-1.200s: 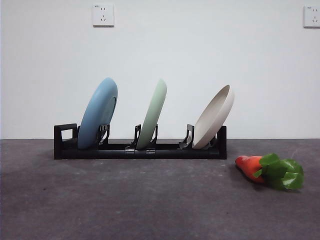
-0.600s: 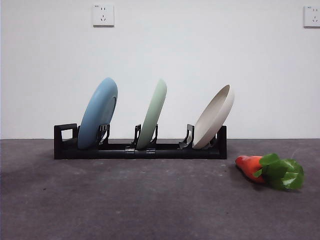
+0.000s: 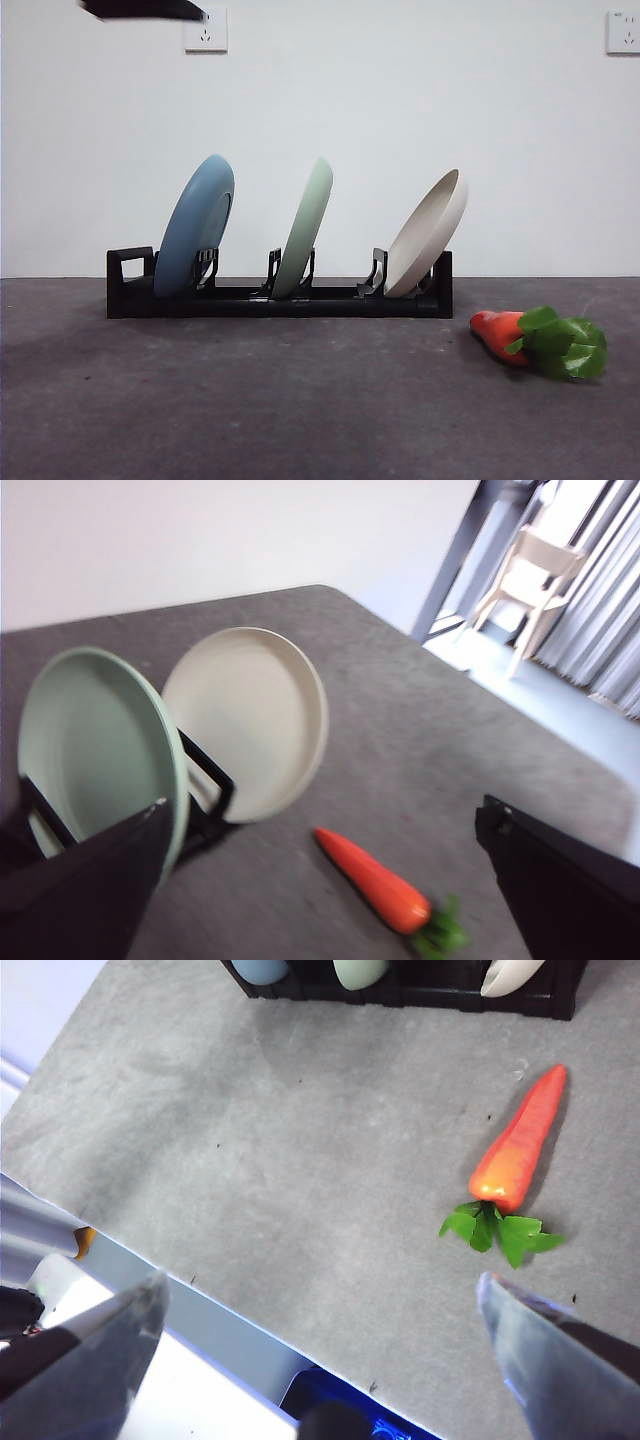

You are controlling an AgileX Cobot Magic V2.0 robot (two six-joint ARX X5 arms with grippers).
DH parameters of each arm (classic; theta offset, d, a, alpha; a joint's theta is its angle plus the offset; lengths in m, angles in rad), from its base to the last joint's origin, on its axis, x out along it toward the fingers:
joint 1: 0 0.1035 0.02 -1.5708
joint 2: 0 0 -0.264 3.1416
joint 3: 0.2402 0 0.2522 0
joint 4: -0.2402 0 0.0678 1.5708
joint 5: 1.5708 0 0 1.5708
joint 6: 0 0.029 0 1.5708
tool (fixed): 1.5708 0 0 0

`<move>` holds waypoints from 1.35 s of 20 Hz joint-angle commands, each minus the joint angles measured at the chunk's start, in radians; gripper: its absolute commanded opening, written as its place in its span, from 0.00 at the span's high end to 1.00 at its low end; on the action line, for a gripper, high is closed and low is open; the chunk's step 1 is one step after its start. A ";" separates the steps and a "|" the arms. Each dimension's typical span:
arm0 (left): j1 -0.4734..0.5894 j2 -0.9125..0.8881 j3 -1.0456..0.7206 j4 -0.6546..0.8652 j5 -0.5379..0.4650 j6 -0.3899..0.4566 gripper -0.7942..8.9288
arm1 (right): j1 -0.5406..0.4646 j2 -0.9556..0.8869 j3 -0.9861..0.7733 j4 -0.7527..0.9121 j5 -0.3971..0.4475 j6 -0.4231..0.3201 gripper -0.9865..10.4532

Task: Take the green plate from the plate rack,put the plate on the table,take the carrot from the table,put the carrot in the plate

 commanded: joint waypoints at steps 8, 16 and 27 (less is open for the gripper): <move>-0.123 0.434 0.106 0.288 -0.276 0.121 0.18 | 0.002 0.009 0.003 -0.003 0.003 0.003 0.36; -0.129 0.607 0.106 0.423 -0.350 0.120 0.28 | 0.002 0.009 0.003 -0.003 0.003 0.002 0.36; -0.128 0.633 0.106 0.445 -0.333 0.107 0.93 | 0.002 0.009 0.003 -0.003 0.003 0.002 0.37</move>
